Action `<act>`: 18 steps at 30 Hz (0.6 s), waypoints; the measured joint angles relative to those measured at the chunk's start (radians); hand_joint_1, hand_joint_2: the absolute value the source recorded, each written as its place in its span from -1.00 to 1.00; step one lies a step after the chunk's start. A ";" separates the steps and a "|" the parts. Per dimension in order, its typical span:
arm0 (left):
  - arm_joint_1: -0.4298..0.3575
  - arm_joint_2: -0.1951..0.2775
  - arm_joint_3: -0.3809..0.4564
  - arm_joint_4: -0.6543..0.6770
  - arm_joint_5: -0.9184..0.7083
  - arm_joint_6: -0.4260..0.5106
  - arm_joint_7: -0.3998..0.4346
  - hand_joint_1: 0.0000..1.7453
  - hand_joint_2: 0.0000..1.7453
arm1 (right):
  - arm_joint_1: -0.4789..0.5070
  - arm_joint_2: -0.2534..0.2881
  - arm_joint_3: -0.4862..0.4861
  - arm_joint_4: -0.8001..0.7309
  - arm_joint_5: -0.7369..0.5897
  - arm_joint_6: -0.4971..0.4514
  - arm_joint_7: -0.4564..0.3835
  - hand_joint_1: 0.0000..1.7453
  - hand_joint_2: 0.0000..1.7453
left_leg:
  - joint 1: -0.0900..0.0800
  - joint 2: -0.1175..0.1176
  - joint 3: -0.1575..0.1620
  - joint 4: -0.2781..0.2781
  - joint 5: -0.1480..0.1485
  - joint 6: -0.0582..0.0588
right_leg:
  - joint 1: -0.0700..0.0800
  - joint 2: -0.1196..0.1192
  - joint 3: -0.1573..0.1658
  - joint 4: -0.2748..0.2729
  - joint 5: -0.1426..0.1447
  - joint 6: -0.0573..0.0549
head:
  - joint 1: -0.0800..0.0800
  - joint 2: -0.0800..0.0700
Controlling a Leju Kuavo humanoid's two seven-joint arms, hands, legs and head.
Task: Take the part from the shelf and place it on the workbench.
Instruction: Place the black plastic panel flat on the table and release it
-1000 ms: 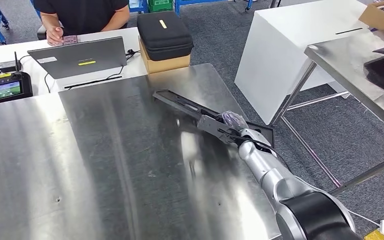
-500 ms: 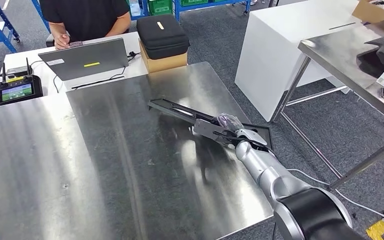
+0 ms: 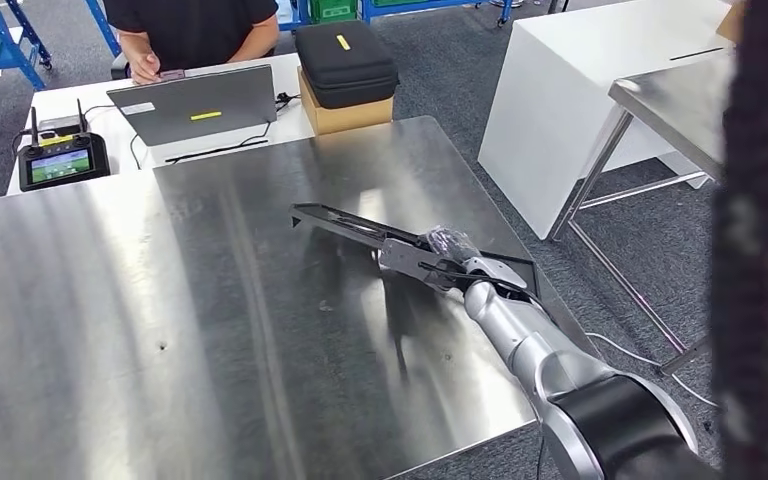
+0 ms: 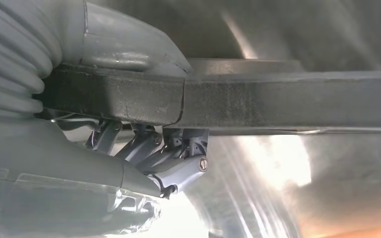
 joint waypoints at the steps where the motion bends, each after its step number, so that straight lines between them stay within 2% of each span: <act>1: 0.002 0.000 0.000 0.000 0.000 0.000 0.000 -1.00 1.00 | 0.002 -0.002 0.001 0.000 0.001 0.000 0.000 1.00 1.00 | -0.002 -0.001 -0.012 0.000 0.009 0.002 | -0.001 0.000 -0.026 0.062 -0.035 -0.004 | 0.000 0.000; 2: 0.004 0.000 0.000 0.000 -0.001 0.000 0.001 -1.00 1.00 | 0.004 -0.003 0.003 0.001 0.002 0.000 0.000 1.00 1.00 | -0.005 -0.002 -0.023 0.000 0.017 0.003 | -0.001 0.000 -0.037 0.107 -0.056 -0.003 | 0.000 0.000; 3: 0.007 0.000 0.000 0.000 -0.001 0.000 0.001 -1.00 1.00 | 0.004 -0.004 0.005 0.002 0.003 0.000 0.000 1.00 1.00 | -0.007 -0.002 -0.032 0.000 0.025 0.003 | -0.001 0.000 -0.030 0.121 -0.060 0.002 | 0.000 0.000; 4: 0.009 0.000 0.000 0.000 -0.001 0.000 0.001 -1.00 1.00 | 0.004 -0.005 0.006 0.002 0.003 0.000 -0.001 1.00 1.00 | -0.010 -0.003 -0.040 0.001 0.033 0.002 | 0.000 0.000 -0.003 0.100 -0.049 0.009 | 0.000 0.000; 5: 0.010 0.000 0.000 0.000 -0.001 0.000 0.001 -1.00 1.00 | 0.003 -0.005 0.008 0.002 0.003 0.001 -0.001 1.00 1.00 | -0.013 -0.005 -0.047 0.001 0.041 0.000 | 0.001 0.000 0.042 0.047 -0.031 0.013 | 0.000 0.000; 7: 0.008 -0.004 0.000 0.000 -0.001 0.000 0.002 -1.00 1.00 | -0.007 -0.003 0.011 0.002 0.003 0.001 -0.001 1.00 1.00 | -0.016 -0.012 -0.058 0.002 0.060 -0.006 | 0.009 0.001 0.147 -0.092 -0.007 0.007 | -0.001 0.000; 8: 0.007 -0.006 0.000 0.001 -0.001 0.000 0.002 -1.00 1.00 | -0.009 -0.001 0.012 0.001 0.002 0.002 -0.001 1.00 1.00 | -0.017 -0.015 -0.062 0.002 0.071 -0.012 | 0.013 0.002 0.176 -0.141 -0.001 0.003 | -0.002 0.000; 9: 0.007 -0.008 0.000 0.001 -0.001 -0.001 0.002 -1.00 1.00 | -0.008 0.000 0.012 0.001 0.001 0.003 -0.001 1.00 1.00 | -0.015 -0.018 -0.065 0.001 0.082 -0.018 | 0.019 0.002 0.189 -0.169 0.001 -0.002 | -0.004 0.000; 10: 0.008 -0.010 0.000 0.002 -0.001 -0.001 0.002 -1.00 1.00 | -0.003 0.001 0.013 0.001 0.001 0.004 -0.001 1.00 1.00 | -0.013 -0.022 -0.067 -0.004 0.093 -0.027 | 0.023 0.000 0.187 -0.177 0.009 -0.005 | -0.004 0.000; 12: 0.013 -0.010 0.000 0.002 -0.001 0.000 0.002 -1.00 1.00 | 0.005 0.008 0.015 0.002 0.000 0.007 -0.002 1.00 1.00 | -0.005 -0.025 -0.073 -0.006 0.098 -0.042 | 0.011 -0.005 0.175 -0.188 0.033 -0.019 | -0.003 0.000; 13: 0.015 -0.010 0.000 0.002 -0.001 0.000 0.003 -1.00 1.00 | 0.001 0.014 0.016 0.002 0.000 0.008 -0.002 1.00 1.00 | -0.003 -0.024 -0.085 0.008 0.079 -0.050 | 0.004 -0.008 0.165 -0.193 0.050 -0.028 | -0.005 0.000; 14: 0.016 -0.009 0.000 0.002 -0.002 0.000 0.003 -1.00 1.00 | -0.005 0.022 0.017 0.001 0.000 0.010 -0.001 1.00 1.00 | 0.001 -0.021 -0.105 0.041 0.044 -0.058 | -0.004 -0.011 0.150 -0.197 0.068 -0.033 | -0.007 0.000; 15: 0.014 -0.008 0.000 0.002 -0.002 0.000 0.003 -1.00 1.00 | -0.012 0.028 0.018 -0.001 0.000 0.011 0.001 1.00 1.00 | 0.004 -0.018 -0.128 0.088 0.000 -0.067 | -0.004 -0.013 0.133 -0.196 0.082 -0.035 | -0.009 0.000; 16: 0.013 -0.007 0.000 0.002 -0.002 0.000 0.004 -1.00 1.00 | -0.015 0.034 0.019 -0.002 0.001 0.011 0.002 1.00 1.00 | 0.010 -0.015 -0.152 0.151 -0.043 -0.076 | -0.005 -0.013 0.113 -0.193 0.097 -0.035 | -0.012 0.000; 17: 0.012 -0.005 0.000 0.002 -0.002 0.000 0.004 -1.00 1.00 | -0.014 0.038 0.020 -0.003 0.002 0.011 0.003 1.00 1.00 | 0.015 -0.013 -0.168 0.211 -0.069 -0.083 | -0.006 -0.015 0.095 -0.190 0.109 -0.030 | -0.012 0.000; 18: 0.011 -0.003 0.000 0.002 -0.002 0.001 0.004 -1.00 1.00 | -0.013 0.040 0.021 -0.003 0.004 0.012 0.004 1.00 1.00 | 0.020 -0.011 -0.169 0.254 -0.074 -0.090 | -0.009 -0.017 0.079 -0.185 0.120 -0.024 | -0.013 0.000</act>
